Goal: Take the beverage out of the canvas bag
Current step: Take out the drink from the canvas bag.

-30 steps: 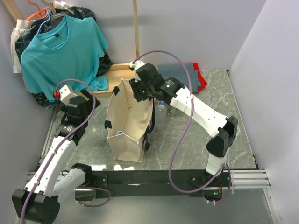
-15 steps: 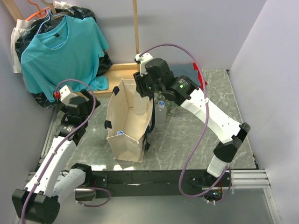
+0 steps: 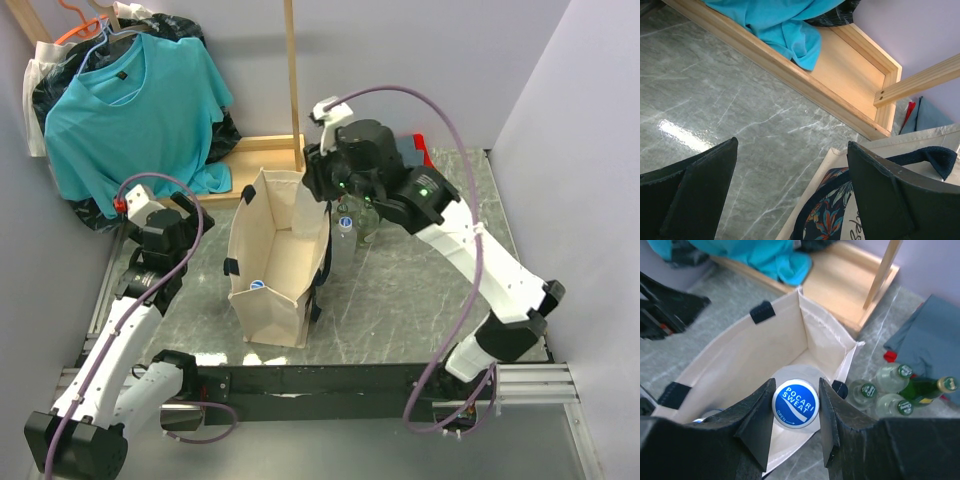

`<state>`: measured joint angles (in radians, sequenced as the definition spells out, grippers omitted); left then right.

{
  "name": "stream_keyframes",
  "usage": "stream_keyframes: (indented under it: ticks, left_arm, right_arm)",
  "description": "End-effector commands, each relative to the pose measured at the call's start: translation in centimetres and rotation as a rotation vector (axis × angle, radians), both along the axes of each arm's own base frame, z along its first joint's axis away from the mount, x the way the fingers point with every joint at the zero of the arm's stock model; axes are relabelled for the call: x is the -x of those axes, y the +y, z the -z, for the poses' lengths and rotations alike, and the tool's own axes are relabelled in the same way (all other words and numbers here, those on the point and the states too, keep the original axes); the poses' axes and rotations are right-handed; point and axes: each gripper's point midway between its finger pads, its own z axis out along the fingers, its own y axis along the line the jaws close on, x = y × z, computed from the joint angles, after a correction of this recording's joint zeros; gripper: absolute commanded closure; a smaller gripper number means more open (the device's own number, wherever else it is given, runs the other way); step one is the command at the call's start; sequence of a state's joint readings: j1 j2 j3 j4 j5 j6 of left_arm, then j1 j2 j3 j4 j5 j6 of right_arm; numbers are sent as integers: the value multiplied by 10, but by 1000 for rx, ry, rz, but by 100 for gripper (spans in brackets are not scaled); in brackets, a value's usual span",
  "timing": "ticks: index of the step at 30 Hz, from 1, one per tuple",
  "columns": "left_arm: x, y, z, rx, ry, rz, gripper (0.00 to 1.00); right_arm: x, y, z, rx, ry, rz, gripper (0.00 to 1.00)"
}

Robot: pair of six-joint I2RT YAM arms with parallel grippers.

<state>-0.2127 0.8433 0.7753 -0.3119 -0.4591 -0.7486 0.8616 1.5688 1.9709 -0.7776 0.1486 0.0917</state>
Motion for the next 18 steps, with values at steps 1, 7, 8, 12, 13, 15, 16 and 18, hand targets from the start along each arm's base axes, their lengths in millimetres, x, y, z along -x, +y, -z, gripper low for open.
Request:
stream_keyframes:
  ticks: [1,7,8,12,13,15,16,18]
  left_arm:
    - [-3,-2,-14,12,-51,14,4]
    - [-3,-5,-14,21,-62,26,4]
    - [-3,-5,-15,21,-63,30,4]
    - [-5,-6,-14,15,-58,35,4]
    - [-5,-6,-14,14,-57,35,4]
    - [-6,-7,-13,14,-52,38,4]
    - [-6,-6,-13,14,-52,36,4]
    - [-6,-6,-12,15,-51,36,4]
  right_arm:
    - [14,-21,-111,-269,-245,26,100]
    - [22,-38,-129,-321,-300,50,100]
    - [22,-41,-131,-324,-306,65,100]
    - [22,-53,-133,-316,-325,107,100]
    - [21,-56,-134,-316,-328,115,100]
    - [22,-60,-135,-313,-333,131,100]
    - [22,-62,-136,-313,-338,137,100]
    - [23,-67,-137,-316,-346,150,100]
